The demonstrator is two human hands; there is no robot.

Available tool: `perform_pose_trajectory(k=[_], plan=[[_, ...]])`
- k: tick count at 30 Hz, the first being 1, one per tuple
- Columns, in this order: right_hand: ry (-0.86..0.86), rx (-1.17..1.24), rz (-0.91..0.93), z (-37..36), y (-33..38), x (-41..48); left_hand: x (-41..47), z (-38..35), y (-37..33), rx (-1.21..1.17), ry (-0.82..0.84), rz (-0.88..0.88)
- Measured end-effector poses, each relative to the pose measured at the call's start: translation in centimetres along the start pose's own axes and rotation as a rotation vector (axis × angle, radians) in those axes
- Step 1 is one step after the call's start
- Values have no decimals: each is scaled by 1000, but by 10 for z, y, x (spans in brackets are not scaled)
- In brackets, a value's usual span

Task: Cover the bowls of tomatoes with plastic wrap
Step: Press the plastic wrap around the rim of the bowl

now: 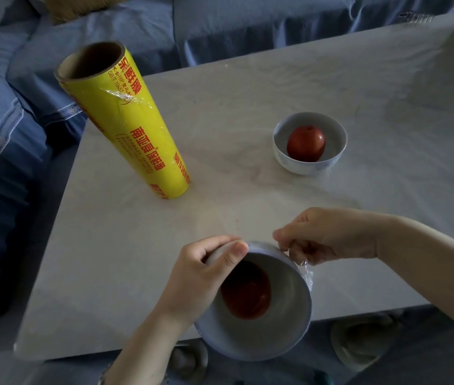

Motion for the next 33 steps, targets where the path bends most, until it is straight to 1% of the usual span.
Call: perform_pose_trajectory(k=[2, 6, 8, 14, 19, 26, 33], plan=[[22, 20, -33, -3, -2, 2, 0, -1, -1, 22, 3, -9], [35, 159, 14, -8, -2, 7, -1, -3, -4, 95, -16, -73], [-2, 176, 69, -8, -1, 9, -1, -3, -4, 114, -28, -81], [-179, 128, 201, -1, 5, 7, 1, -4, -7, 156, -44, -101], [-276, 229, 314, 4, 5, 3, 3, -3, -8, 183, -66, -114], [-320, 357, 366, 1, 1, 0, 1, -6, -6, 184, -47, -106], [-394, 509, 359, 4, -2, 2, 0, -3, -7, 163, -84, -98]])
Point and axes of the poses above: each hand's wrist, its own x-axis towards the middle knuckle, its own z-axis out of the back of the hand, y = z × x, the point moved 9 cm from there along x, towards the middle knuckle, and after that the axes turned 15 degrees about x, right-handed, at the moved point
